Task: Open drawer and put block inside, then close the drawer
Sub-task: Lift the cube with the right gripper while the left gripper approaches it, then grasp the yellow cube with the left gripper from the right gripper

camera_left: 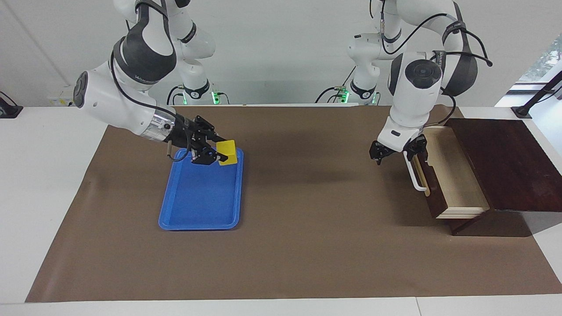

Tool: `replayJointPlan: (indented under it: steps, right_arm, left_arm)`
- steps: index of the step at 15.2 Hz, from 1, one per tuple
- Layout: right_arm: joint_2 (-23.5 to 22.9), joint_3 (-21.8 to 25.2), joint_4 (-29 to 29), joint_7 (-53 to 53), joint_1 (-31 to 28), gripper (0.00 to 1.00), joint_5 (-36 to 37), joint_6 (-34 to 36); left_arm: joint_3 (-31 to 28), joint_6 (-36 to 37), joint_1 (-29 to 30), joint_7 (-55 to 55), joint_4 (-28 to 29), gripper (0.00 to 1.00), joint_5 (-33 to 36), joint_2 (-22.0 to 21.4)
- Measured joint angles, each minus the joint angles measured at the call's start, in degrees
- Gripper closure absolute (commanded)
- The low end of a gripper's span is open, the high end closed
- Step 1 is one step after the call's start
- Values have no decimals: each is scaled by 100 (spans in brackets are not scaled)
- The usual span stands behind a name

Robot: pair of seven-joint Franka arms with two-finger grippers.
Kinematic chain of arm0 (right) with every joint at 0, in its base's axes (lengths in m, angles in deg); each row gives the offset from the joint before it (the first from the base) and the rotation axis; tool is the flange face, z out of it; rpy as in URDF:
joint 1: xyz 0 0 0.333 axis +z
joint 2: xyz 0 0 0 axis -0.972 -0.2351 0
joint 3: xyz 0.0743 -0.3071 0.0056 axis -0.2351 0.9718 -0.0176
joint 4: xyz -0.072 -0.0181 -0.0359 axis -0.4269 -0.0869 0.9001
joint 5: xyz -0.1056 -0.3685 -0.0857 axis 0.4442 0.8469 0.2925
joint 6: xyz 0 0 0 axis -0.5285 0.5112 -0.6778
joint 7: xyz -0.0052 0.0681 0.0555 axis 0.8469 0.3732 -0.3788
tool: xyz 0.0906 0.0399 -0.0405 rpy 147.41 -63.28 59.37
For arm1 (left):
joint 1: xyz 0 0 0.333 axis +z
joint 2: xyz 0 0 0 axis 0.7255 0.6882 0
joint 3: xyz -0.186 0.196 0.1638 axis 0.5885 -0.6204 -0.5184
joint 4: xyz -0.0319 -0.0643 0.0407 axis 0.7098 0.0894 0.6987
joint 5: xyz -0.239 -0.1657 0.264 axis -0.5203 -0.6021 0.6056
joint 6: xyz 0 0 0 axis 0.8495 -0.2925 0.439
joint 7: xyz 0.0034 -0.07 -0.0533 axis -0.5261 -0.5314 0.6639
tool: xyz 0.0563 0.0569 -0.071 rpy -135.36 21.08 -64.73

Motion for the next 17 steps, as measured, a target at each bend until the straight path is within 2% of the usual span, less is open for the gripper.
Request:
replayJointPlan:
  steps: [6,9,13,17]
  right_arm:
    - [-117,-13,-49,667,1056,100,0,-1256]
    - [-233,-18,-115,877,1421,100,-1,-1860]
    - [-571,-26,-108,1047,1853,100,-37,-2434]
    - [-840,-29,85,1204,2000,100,-129,-2476]
  left_arm:
    - [15,-1,-434,4146,-14,0,-152,-11]
    - [19,-3,-463,5774,-16,0,-363,-11]
    - [27,-3,-728,7093,-18,0,-441,-11]
    - [32,-37,-1044,7611,-17,0,-454,-5]
